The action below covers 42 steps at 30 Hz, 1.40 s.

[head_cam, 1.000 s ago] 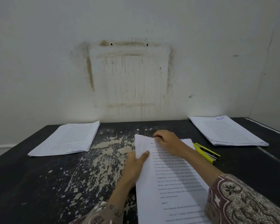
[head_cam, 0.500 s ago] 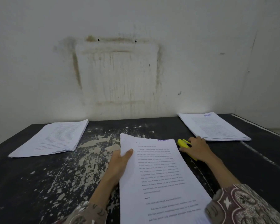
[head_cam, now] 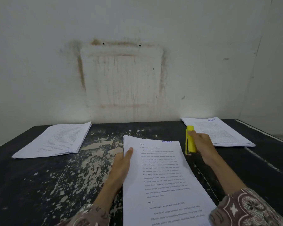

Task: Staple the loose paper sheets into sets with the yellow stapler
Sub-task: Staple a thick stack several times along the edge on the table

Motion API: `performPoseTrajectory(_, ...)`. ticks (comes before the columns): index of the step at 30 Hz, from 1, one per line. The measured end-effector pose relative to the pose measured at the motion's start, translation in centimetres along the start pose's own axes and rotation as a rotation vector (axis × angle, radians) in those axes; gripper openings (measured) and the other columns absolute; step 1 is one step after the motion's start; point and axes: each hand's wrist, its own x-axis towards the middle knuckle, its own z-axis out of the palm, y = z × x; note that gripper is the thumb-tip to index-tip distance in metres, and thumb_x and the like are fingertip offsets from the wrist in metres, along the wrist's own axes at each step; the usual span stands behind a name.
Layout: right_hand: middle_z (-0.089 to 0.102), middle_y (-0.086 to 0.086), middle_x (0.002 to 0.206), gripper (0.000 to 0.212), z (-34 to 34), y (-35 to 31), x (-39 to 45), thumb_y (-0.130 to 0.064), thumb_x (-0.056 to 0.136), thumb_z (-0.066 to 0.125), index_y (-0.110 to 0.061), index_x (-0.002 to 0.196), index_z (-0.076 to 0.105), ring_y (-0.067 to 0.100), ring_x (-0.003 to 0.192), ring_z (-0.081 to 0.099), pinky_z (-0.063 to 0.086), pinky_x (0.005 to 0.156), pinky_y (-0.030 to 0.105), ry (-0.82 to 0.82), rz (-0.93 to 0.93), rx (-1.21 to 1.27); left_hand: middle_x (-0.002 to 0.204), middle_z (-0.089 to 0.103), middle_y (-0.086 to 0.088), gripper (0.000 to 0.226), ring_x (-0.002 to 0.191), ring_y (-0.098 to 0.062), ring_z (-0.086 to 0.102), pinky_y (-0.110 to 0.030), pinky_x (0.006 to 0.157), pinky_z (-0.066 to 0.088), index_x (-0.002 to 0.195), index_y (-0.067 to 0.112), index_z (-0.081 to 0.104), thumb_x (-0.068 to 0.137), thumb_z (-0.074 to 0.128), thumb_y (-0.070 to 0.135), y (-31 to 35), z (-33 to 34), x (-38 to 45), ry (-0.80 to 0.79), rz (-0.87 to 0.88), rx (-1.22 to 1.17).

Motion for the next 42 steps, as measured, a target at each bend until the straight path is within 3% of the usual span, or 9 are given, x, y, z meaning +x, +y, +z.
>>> performPoseTrajectory(3,0.059,0.016,0.085,0.029,1.4,-1.8,-0.6,-0.032,0.094,0.039,-0.007,0.099,0.052,0.027,0.076,0.057,0.047,0.069,0.034,-0.051,0.140,0.260,0.086,0.066,-0.001,0.030,0.074,-0.014,0.064,-0.021,0.054,0.049,0.090,0.015,0.060,0.097,0.037,0.033,0.2,0.1,-0.1,0.020,0.073,-0.021)
performPoseTrajectory(6,0.060,0.022,0.077,0.020,3.3,-3.7,-1.7,-0.026,0.096,0.040,-0.010,0.088,0.049,0.030,0.065,0.060,0.053,0.061,0.039,-0.167,0.203,0.429,0.085,0.065,0.005,0.026,0.074,-0.008,0.063,-0.009,0.046,0.046,0.092,0.020,0.057,0.099,0.034,0.028,0.2,0.0,-0.2,0.031,0.135,-0.052)
performPoseTrajectory(13,0.058,0.012,0.065,0.008,8.7,-6.9,-2.2,-0.005,0.081,0.062,-0.005,0.076,0.055,0.024,0.054,0.057,0.050,0.057,0.032,-0.042,0.000,0.491,0.088,0.065,0.002,0.025,0.076,-0.010,0.062,-0.011,0.054,0.047,0.093,0.020,0.056,0.099,0.033,0.026,0.1,0.3,-0.2,0.010,0.220,-0.046)
performPoseTrajectory(16,0.054,0.012,0.065,0.020,10.9,-7.9,-2.4,-0.003,0.080,0.063,-0.010,0.069,0.048,0.027,0.052,0.056,0.052,0.059,0.036,0.002,-0.081,0.475,0.079,0.059,0.000,0.026,0.066,-0.010,0.057,-0.008,0.047,0.044,0.087,0.013,0.054,0.099,0.035,0.025,0.3,0.3,-0.2,0.001,0.222,-0.052)
performPoseTrajectory(20,0.055,0.019,0.070,0.014,13.5,-8.0,-3.0,-0.009,0.079,0.062,-0.008,0.072,0.049,0.031,0.055,0.059,0.055,0.060,0.044,0.025,-0.175,0.344,0.073,0.055,-0.006,0.032,0.061,-0.011,0.054,-0.012,0.048,0.043,0.077,0.010,0.052,0.099,0.035,0.025,0.3,0.5,-0.1,0.007,0.220,-0.042)
performPoseTrajectory(25,0.057,0.018,0.060,0.022,15.4,-7.9,-3.8,-0.010,0.080,0.061,-0.006,0.061,0.051,0.032,0.052,0.061,0.055,0.062,0.046,-0.056,-0.254,0.213,0.085,0.057,-0.028,0.043,0.073,-0.031,0.057,-0.037,0.067,0.047,0.092,-0.009,0.055,0.099,0.035,0.028,0.0,0.7,0.2,-0.024,0.253,-0.073)
performPoseTrajectory(31,0.052,0.015,0.056,0.023,16.5,-8.0,-4.6,-0.031,0.062,0.057,-0.012,0.054,0.047,0.047,0.062,0.061,0.053,0.058,0.057,-0.098,-0.336,0.035,0.069,0.050,-0.010,0.038,0.065,-0.022,0.046,-0.033,0.058,0.037,0.081,0.003,0.055,0.100,0.033,0.027,0.2,0.9,0.0,-0.043,0.294,-0.065)
performPoseTrajectory(38,0.042,0.009,0.049,0.037,16.5,-7.4,-4.6,-0.016,0.079,0.060,-0.016,0.048,0.040,0.027,0.049,0.051,0.049,0.050,0.049,-0.053,-0.423,0.043,0.079,0.057,-0.027,0.042,0.068,-0.024,0.050,-0.042,0.059,0.040,0.093,0.000,0.058,0.099,0.032,0.033,-0.4,1.0,0.3,-0.029,0.381,-0.021)
performPoseTrajectory(42,0.038,0.005,0.044,0.041,16.5,-7.0,-4.2,-0.013,0.080,0.060,-0.017,0.045,0.038,0.026,0.047,0.048,0.045,0.049,0.043,-0.044,-0.443,0.095,0.068,0.049,-0.014,0.042,0.061,-0.021,0.043,-0.036,0.056,0.034,0.084,0.001,0.056,0.098,0.032,0.033,-0.5,1.1,0.3,-0.034,0.413,-0.004)
